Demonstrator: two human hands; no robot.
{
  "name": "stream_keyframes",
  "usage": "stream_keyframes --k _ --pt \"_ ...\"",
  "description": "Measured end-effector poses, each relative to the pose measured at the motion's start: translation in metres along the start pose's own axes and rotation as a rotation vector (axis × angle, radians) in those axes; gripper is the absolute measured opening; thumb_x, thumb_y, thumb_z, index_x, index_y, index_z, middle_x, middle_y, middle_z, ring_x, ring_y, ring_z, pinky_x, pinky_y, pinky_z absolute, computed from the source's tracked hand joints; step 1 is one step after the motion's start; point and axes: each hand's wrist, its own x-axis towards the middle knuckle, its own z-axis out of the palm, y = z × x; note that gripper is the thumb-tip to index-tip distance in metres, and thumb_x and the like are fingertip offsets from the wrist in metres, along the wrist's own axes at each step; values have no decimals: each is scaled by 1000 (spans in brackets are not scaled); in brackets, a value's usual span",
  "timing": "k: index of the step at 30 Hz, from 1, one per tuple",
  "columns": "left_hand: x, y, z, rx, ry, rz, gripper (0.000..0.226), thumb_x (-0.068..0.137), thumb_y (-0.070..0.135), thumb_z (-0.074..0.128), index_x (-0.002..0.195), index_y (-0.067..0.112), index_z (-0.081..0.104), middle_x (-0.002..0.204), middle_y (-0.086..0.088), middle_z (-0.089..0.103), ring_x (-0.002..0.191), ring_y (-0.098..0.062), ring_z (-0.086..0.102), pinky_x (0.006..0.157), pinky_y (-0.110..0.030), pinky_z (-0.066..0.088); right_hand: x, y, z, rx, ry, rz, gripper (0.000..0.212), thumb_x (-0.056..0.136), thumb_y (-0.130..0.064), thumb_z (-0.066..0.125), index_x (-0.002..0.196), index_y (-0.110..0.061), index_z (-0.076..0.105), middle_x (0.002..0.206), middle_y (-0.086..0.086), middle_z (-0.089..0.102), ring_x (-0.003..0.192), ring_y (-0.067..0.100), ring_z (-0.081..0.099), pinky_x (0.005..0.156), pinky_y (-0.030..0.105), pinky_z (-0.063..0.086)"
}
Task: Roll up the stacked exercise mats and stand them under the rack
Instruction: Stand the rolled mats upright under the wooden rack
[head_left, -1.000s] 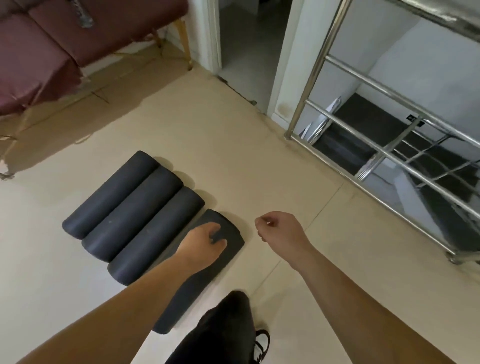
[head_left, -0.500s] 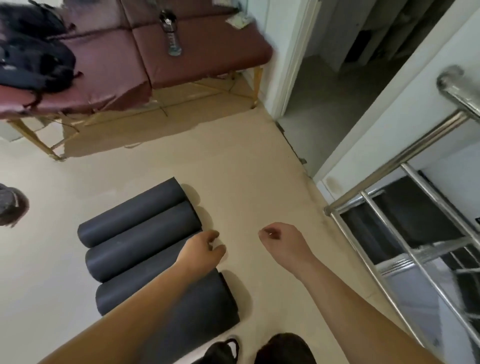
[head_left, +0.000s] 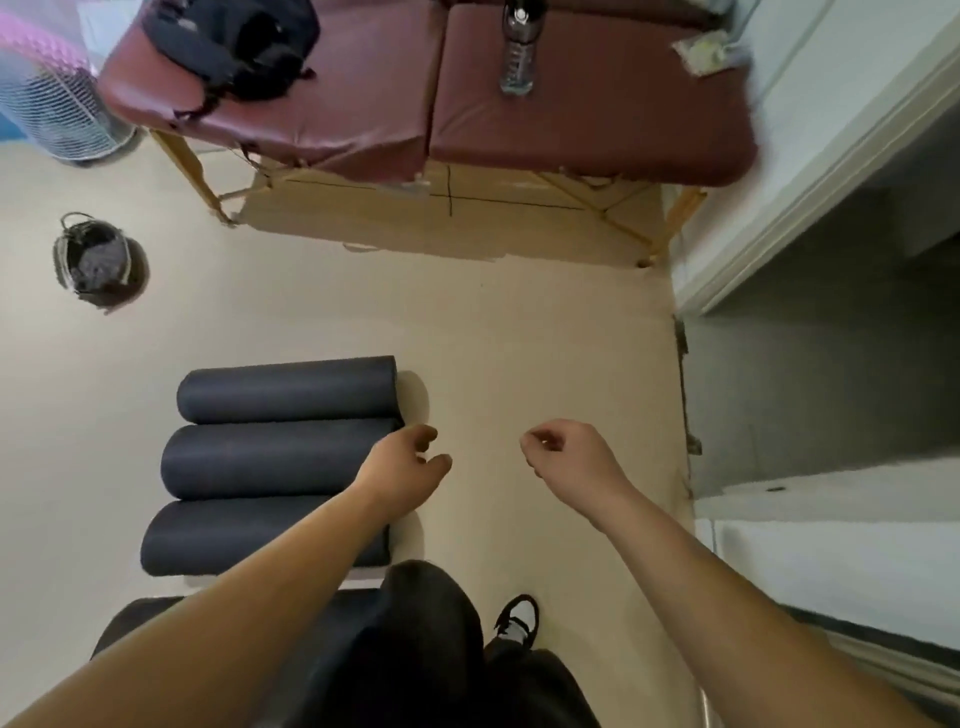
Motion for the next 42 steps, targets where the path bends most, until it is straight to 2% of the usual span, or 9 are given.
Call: stream_keyframes --k 8,18,23,28,30,32,36,39,42 --pt "107 14 -69 -133 180 -174 49 97 30 67 142 15 59 129 2 69 119 -20 64 99 -31 49 166 -104 -4 -140 -207 -78 15 98 -33 65 93 -23 75 91 -3 75 88 20 72 86 36 58" --pt "315 1 -88 -237 137 -335 57 96 35 65 149 17 54 144 -1 62 128 -20 60 105 -29 46 390 -159 50 -305 -360 -130 16 98 -35 64 97 -24 75 93 -6 74 88 13 69 82 31 55" --pt "412 -66 -47 -289 237 -470 57 97 34 65 150 16 53 145 -2 60 127 -21 60 101 -29 47 499 -118 122 -442 -530 -195 20 101 -37 61 109 -25 75 105 -10 72 99 8 66 90 31 54" --pt "508 -177 14 -414 433 -682 31 101 36 61 124 19 51 106 1 62 92 -19 59 77 -29 45 607 -32 211 -495 -654 -276 20 101 -38 59 117 -31 69 107 -15 68 97 3 64 89 30 55" --pt "542 -229 35 -452 485 -775 63 101 47 56 151 13 37 137 -13 55 108 -30 64 83 -36 53 647 -3 252 -504 -697 -312 26 101 -40 59 126 -33 66 111 -17 64 100 5 64 89 31 56" --pt "574 -277 49 -415 500 -865 80 103 54 51 162 14 16 162 -23 23 136 -42 47 101 -45 49 684 20 296 -547 -737 -386 34 101 -43 60 134 -36 63 125 -11 62 112 11 62 95 33 54" --pt "630 -338 76 -387 618 -929 97 99 66 46 164 26 -13 169 -27 -11 155 -47 10 121 -58 30 748 52 382 -602 -799 -544 48 100 -47 61 146 -38 53 141 -5 52 118 15 55 92 27 42" --pt "662 -343 91 -357 783 -891 97 96 68 48 165 29 -9 169 -24 -7 154 -44 6 116 -57 34 778 66 427 -591 -821 -607 59 92 -55 65 147 -38 54 143 -8 54 116 8 54 94 24 41" --pt "681 -348 89 -228 967 -824 82 95 68 50 163 35 17 164 -17 12 149 -38 16 113 -55 36 805 77 453 -543 -809 -599 87 72 -77 70 148 -39 53 143 -12 57 126 8 59 104 30 50"
